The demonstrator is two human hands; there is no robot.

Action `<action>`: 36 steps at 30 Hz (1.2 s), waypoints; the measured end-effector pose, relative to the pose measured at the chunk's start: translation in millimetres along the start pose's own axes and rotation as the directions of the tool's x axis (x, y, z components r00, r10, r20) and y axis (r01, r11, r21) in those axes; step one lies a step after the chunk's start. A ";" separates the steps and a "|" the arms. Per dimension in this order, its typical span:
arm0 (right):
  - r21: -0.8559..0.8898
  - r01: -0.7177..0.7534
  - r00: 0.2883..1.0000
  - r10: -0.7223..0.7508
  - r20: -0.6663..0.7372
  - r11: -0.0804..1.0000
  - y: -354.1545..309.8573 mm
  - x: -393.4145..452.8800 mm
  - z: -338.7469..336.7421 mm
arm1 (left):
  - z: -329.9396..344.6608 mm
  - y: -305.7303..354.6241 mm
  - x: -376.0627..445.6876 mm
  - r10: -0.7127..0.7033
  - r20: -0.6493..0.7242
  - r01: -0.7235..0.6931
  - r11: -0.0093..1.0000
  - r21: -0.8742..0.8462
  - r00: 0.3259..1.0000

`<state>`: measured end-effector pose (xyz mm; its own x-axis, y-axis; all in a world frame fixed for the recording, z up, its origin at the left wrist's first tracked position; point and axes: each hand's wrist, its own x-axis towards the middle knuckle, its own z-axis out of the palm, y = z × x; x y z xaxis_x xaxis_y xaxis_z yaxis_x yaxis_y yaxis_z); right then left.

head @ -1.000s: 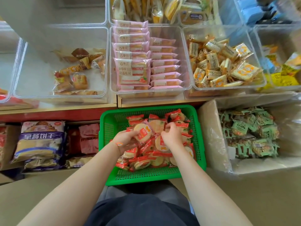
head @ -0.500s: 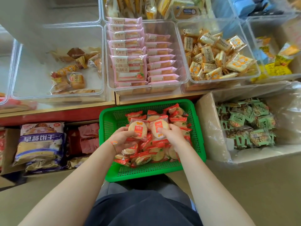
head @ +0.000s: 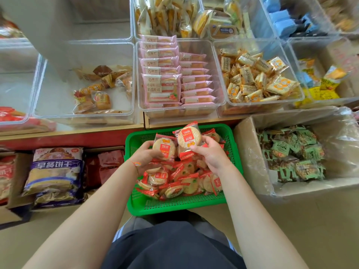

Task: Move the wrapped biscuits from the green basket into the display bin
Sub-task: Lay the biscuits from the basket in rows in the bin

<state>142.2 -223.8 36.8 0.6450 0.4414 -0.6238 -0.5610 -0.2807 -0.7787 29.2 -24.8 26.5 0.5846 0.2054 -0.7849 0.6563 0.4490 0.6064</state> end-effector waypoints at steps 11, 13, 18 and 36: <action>0.191 0.010 0.997 -0.025 0.077 0.982 -30.2 -6.2 10.8 | -12.7 14.1 -10.7 0.095 0.049 -0.092 0.994 -0.063 0.994; 0.097 0.020 0.998 -0.025 0.057 0.995 -32.1 -6.0 14.2 | -14.5 17.6 -11.2 0.106 0.060 -0.104 0.994 -0.039 0.993; -0.044 0.059 0.997 -0.056 0.061 0.997 -40.2 -3.2 17.6 | -18.5 25.4 -10.4 0.122 0.065 -0.123 0.992 0.015 0.990; 0.043 0.086 0.991 -0.090 0.096 0.995 -72.2 0.2 219.5 | -194.1 59.3 -58.2 0.229 0.020 -0.220 0.952 -0.213 0.973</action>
<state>68.9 -16.3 107.4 0.6400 0.5443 -0.5423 -0.5255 -0.2047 -0.8258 -58.5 158.7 83.4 0.7292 0.2853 -0.6220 0.3947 0.5672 0.7228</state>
